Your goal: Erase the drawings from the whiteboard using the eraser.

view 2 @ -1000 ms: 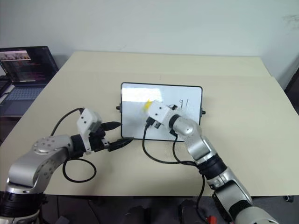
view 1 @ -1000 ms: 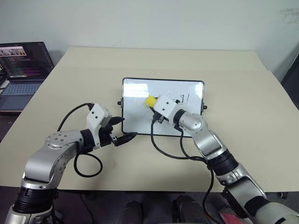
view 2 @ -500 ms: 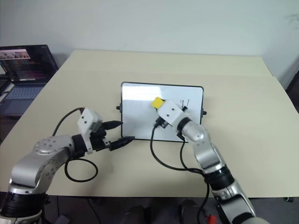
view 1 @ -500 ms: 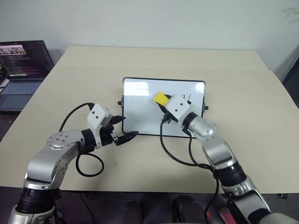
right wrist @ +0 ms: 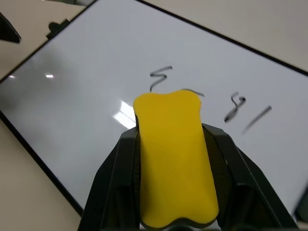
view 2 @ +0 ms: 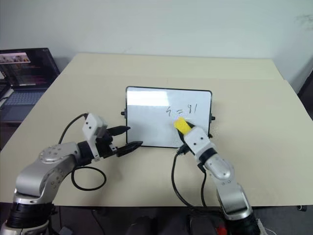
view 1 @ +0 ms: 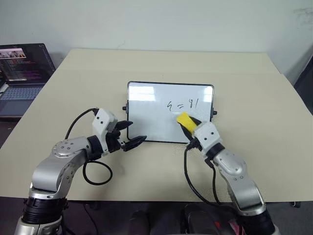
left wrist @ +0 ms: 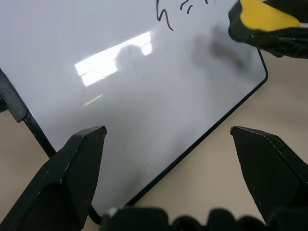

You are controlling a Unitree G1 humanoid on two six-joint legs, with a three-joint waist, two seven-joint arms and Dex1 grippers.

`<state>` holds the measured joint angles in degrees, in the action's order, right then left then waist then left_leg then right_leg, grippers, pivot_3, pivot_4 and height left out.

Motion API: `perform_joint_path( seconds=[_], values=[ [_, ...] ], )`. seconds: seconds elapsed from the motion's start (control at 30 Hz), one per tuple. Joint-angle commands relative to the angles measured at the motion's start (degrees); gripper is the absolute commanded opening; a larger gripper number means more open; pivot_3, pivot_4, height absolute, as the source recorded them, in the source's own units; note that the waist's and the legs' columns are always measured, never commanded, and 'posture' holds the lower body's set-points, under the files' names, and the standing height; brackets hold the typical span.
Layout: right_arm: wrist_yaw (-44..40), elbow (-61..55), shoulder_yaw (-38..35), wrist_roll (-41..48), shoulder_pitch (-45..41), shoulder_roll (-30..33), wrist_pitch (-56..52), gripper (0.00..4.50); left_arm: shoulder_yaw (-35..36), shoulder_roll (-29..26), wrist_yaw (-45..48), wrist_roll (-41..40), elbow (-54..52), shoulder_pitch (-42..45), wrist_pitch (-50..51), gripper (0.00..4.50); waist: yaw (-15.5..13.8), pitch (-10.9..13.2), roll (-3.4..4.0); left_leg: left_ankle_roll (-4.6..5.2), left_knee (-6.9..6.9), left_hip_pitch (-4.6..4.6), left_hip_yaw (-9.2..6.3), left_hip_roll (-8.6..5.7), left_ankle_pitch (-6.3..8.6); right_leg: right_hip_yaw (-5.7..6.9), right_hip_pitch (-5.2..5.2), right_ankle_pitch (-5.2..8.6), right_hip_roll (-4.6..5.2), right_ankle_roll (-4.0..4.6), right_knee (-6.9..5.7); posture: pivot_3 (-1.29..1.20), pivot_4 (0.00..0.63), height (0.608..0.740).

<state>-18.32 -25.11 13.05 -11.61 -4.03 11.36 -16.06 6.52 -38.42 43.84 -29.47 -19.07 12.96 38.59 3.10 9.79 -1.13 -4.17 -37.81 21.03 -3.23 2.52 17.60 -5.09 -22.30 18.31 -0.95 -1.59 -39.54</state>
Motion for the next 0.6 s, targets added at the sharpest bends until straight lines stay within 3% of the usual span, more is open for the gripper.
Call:
perform_joint_path(
  seconds=[0.03,0.33,0.6],
  values=[
    [1.7,-3.3,-1.2,0.3,0.6,-0.2,2.4,1.43,0.1,0.2,0.0,-1.3,-1.4,2.3,0.1,4.5,0.0,0.0,0.0,0.0,-0.01,-0.01,0.01,0.0,0.0,-0.01,0.0,0.0,0.0,0.0,-0.01,0.0,0.15,0.74],
    [5.6,1.6,-2.5,-0.1,-7.1,-2.1,4.1,1.43,-2.9,1.1,-1.5,-1.2,-3.8,5.5,2.7,4.5,0.1,0.0,-0.01,0.0,0.0,-0.06,0.06,0.02,0.0,-0.05,0.0,0.0,-0.05,0.0,-0.05,0.0,0.15,0.74],
    [12.0,15.9,-6.4,-1.9,-17.7,-1.4,7.8,1.43,-4.1,1.2,-1.5,-1.0,-3.5,6.7,3.2,4.5,0.1,0.0,-0.01,-0.01,-0.02,-0.05,0.08,0.0,-0.01,-0.06,0.0,0.0,-0.05,0.0,-0.06,0.0,0.15,0.74]
  ],
)
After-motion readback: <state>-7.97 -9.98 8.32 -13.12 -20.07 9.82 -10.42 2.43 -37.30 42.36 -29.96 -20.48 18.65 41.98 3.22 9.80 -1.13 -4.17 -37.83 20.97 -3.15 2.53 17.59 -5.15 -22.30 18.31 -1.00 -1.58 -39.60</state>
